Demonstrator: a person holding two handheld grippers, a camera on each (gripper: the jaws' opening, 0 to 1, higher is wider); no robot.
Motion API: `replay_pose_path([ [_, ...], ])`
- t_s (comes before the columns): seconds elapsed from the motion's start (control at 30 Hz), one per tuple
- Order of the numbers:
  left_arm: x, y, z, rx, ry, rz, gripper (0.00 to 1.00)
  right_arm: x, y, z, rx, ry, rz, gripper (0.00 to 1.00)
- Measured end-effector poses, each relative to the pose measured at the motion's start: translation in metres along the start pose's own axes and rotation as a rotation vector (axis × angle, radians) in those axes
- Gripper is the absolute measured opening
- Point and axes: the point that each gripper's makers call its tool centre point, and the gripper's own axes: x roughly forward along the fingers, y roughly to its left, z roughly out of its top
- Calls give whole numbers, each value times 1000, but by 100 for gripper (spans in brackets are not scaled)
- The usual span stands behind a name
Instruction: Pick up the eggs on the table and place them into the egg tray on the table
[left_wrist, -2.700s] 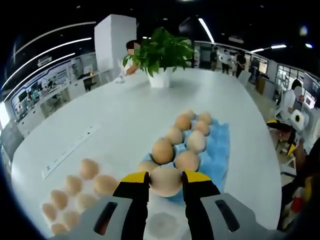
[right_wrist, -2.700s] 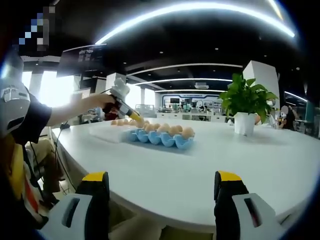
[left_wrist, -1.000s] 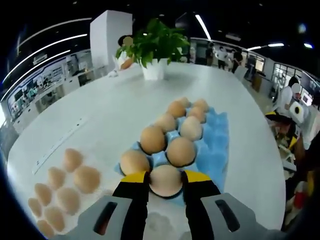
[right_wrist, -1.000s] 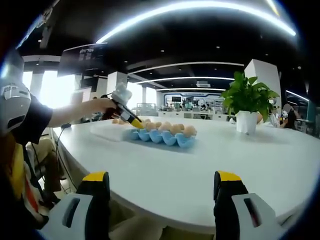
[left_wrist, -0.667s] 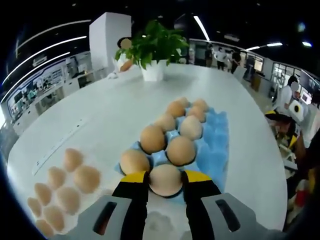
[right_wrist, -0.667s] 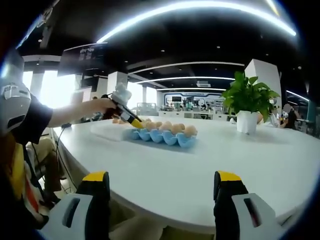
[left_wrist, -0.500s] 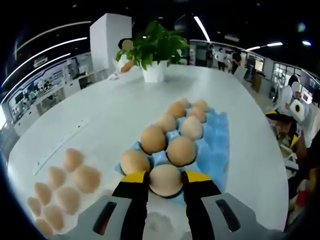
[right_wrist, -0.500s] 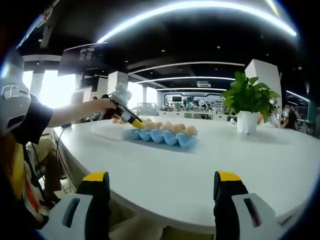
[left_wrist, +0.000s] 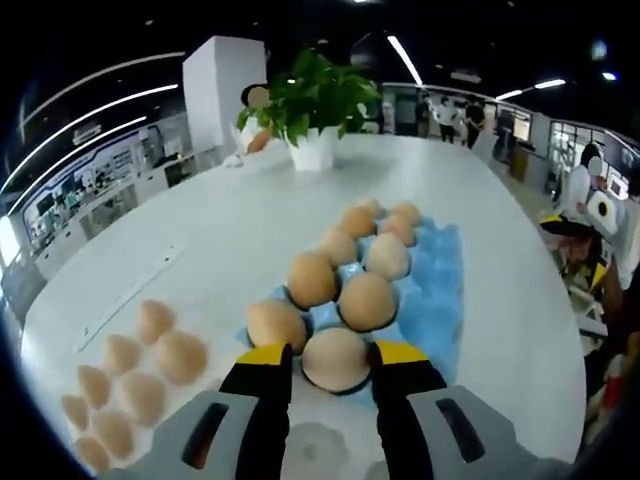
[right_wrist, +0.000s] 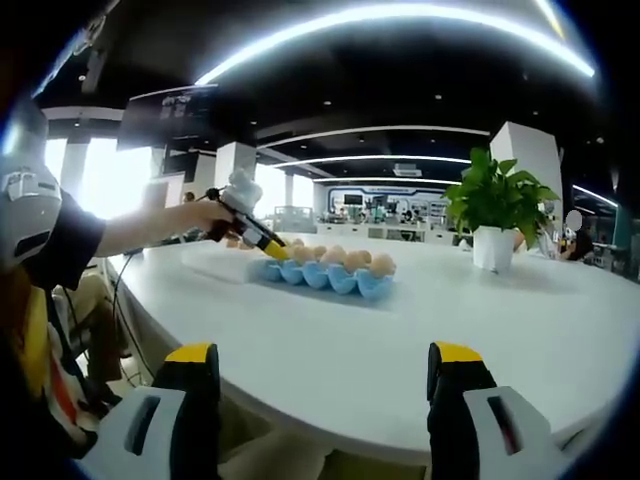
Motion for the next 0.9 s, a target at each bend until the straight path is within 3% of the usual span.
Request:
replay_pose_path([
  [0.33,-15,-10,6,-18,-32,-17,51,-3,6,5,-11,-9,7,89],
  [0.8,-43,-14,4,-31,-50,5,92,-10,17,12,-32,-20,18,89],
  [0.9,-49,-15,5,-41,-66,3,94,-10,19,12,-38,-18,20,89],
])
